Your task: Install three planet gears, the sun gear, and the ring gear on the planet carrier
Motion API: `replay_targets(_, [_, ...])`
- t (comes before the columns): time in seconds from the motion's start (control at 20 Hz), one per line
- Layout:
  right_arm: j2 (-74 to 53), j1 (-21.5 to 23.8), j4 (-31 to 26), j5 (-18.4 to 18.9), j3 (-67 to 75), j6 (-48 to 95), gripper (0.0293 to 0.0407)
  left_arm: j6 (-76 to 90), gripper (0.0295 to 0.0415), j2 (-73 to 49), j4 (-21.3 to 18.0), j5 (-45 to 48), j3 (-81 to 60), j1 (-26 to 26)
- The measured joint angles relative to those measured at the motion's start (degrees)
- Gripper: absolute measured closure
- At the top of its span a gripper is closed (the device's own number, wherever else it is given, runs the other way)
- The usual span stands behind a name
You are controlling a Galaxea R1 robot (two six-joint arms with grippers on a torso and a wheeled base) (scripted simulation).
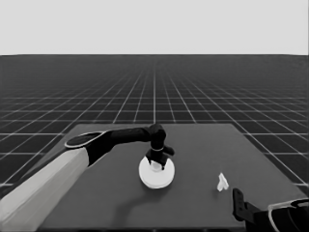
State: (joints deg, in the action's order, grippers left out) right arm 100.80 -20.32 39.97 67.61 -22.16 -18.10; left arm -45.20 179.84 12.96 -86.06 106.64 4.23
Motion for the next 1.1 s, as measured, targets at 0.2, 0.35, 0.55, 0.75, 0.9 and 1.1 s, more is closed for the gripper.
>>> replay_targets(0.2, [0.0, 0.0, 0.0, 0.0, 0.0, 0.0, 0.0315, 1.5, 0.0329, 0.0, 0.0, 0.0, 0.0, 0.1])
replay_targets(0.35, [0.0, 0.0, 0.0, 0.0, 0.0, 0.0, 0.0315, 1.7, 0.0326, 0.0, 0.0, 0.0, 0.0, 0.2])
replay_targets(0.55, [0.0, 0.0, 0.0, 0.0, 0.0, 0.0, 0.0315, 1.7, 0.0326, -0.1, 0.0, 0.0, 0.0, 0.2])
replay_targets(0.75, [0.0, 0.0, 0.0, 0.0, 0.0, 0.0, 0.0315, -23.8, 0.0325, -0.9, -4.0, -1.3, -2.9, -4.8])
replay_targets(0.9, [0.0, 0.0, 0.0, 0.0, 0.0, 0.0, 0.0315, -28.9, 0.0326, -0.8, -4.8, -1.7, -3.2, -5.9])
replay_targets(1.1, [0.0, 0.0, 0.0, 0.0, 0.0, 0.0, 0.0315, -30.0, 0.0326, -0.8, -5.0, -1.8, -3.2, -6.1])
